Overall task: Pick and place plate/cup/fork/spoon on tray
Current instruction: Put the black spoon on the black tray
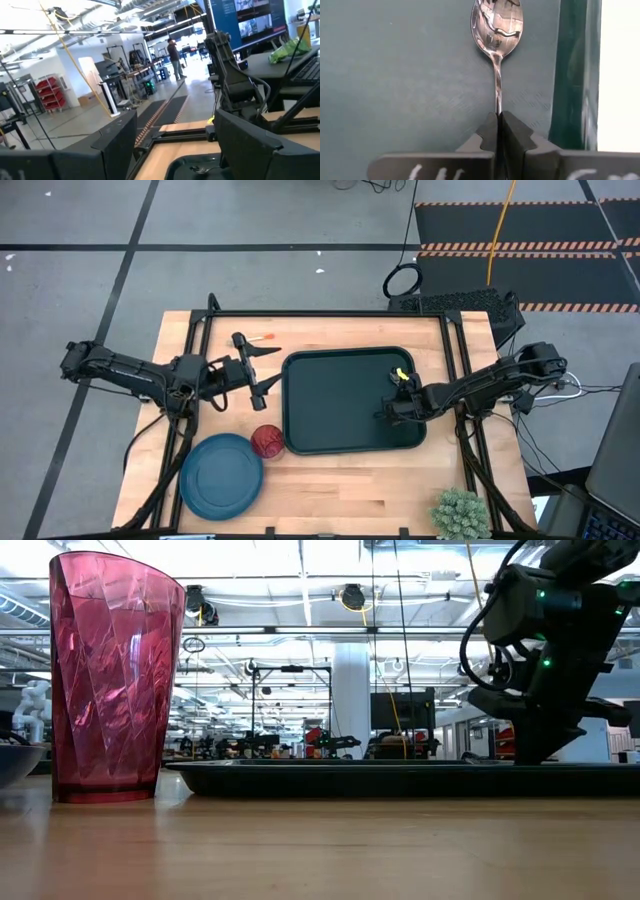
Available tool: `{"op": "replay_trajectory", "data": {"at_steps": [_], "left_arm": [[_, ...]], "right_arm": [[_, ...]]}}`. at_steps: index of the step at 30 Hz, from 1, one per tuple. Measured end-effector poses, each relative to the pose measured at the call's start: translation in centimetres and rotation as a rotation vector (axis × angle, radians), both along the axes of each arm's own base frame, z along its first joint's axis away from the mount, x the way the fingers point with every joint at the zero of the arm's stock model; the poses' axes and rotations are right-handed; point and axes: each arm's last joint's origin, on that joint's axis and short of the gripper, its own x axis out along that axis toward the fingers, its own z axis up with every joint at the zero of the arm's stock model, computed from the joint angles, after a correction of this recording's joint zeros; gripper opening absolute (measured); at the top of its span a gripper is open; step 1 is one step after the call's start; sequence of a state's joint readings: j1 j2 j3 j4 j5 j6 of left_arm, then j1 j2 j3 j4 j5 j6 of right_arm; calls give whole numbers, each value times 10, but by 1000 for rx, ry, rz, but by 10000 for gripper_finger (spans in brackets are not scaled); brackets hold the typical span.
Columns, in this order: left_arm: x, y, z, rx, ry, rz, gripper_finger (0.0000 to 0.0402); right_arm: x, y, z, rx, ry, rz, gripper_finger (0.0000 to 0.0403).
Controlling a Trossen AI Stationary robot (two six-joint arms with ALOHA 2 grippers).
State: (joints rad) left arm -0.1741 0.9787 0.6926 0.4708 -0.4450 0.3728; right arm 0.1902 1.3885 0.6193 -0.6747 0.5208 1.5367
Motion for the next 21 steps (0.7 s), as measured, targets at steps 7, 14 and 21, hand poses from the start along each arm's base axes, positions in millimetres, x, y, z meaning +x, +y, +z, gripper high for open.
{"op": "replay_trajectory", "data": {"at_steps": [7,14,21], "left_arm": [[0,0,0,-9,-4,-1,269],[0,0,0,-9,-1,-1,269],[0,0,-1,-7,10,0,269]], "right_arm": [[0,0,0,1,-4,-6,0],[-5,-1,-7,5,-9,-34,0],[-10,-2,-19,11,-78,-47,4]]}}
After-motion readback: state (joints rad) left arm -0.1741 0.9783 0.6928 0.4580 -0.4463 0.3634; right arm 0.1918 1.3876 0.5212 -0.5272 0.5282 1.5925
